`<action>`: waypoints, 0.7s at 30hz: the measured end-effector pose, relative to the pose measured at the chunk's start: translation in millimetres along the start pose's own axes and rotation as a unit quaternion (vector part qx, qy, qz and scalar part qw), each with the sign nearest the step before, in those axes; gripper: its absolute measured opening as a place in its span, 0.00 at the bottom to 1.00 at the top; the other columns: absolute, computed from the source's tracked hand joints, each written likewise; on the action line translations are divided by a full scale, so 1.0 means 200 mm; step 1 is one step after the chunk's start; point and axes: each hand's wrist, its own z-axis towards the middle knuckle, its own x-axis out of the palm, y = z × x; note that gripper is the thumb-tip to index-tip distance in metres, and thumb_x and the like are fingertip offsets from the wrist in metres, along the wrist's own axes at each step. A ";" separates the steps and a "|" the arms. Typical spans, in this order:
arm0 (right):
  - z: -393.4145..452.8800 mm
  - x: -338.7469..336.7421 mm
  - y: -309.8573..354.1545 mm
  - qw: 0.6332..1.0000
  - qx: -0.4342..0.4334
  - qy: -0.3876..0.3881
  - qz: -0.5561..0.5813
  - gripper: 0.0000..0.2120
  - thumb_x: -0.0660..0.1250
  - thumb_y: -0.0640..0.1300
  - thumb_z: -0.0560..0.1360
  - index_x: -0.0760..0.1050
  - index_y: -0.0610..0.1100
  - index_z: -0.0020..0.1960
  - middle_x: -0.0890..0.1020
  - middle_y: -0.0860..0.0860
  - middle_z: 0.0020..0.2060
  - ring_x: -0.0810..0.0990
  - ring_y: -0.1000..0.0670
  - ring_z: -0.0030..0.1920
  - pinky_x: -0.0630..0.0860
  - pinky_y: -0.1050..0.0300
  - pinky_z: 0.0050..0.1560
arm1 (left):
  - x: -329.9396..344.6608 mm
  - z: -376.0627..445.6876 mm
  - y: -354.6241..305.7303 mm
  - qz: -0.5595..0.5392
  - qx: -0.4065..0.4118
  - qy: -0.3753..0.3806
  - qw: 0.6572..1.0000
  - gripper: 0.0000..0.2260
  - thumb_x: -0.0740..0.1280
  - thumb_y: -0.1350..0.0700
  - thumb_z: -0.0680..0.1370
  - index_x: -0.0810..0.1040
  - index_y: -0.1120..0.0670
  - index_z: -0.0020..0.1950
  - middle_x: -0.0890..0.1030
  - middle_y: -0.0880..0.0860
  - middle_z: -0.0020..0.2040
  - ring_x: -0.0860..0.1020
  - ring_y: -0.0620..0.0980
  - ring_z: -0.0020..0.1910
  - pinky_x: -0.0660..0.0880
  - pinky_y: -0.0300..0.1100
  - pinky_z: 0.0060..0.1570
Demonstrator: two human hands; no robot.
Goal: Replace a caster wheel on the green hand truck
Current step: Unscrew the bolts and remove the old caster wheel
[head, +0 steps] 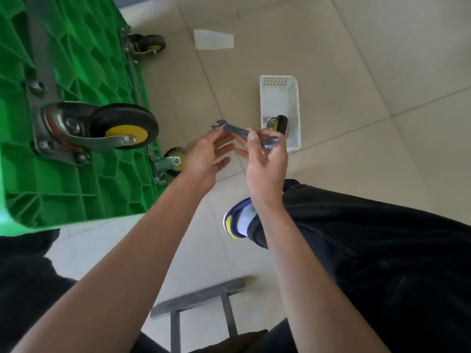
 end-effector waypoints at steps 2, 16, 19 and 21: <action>0.03 0.00 -0.05 1.000 0.012 0.002 0.007 0.07 0.66 0.40 0.83 0.73 0.37 0.56 0.85 0.41 0.52 0.87 0.44 0.52 0.83 0.39 0.55 | 0.01 0.08 0.03 -0.006 -0.016 -0.016 1.000 0.06 0.67 0.52 0.80 0.83 0.51 0.52 0.87 0.48 0.49 0.83 0.45 0.47 0.73 0.43 0.45; 0.30 -0.07 -0.47 0.975 0.117 -0.018 -0.186 0.11 0.67 0.40 0.74 0.81 0.55 0.46 0.86 0.54 0.41 0.85 0.49 0.44 0.81 0.49 0.55 | 0.12 0.56 0.18 0.045 0.003 -0.102 0.994 0.06 0.71 0.60 0.77 0.82 0.50 0.43 0.86 0.49 0.38 0.83 0.45 0.35 0.69 0.38 0.33; 0.36 -0.09 -0.55 0.955 0.122 0.018 -0.269 0.12 0.65 0.34 0.76 0.82 0.50 0.49 0.84 0.56 0.42 0.81 0.54 0.43 0.72 0.74 0.46 | 0.10 0.64 0.23 0.089 -0.004 -0.109 0.990 0.07 0.71 0.61 0.77 0.82 0.50 0.43 0.85 0.48 0.37 0.83 0.45 0.34 0.67 0.38 0.31; 0.41 -0.09 -0.60 0.944 0.128 0.042 -0.300 0.12 0.66 0.34 0.76 0.82 0.49 0.48 0.85 0.52 0.41 0.83 0.49 0.44 0.77 0.63 0.50 | 0.09 0.68 0.26 0.103 -0.017 -0.087 0.991 0.07 0.70 0.61 0.78 0.83 0.49 0.45 0.86 0.49 0.40 0.84 0.47 0.37 0.67 0.40 0.33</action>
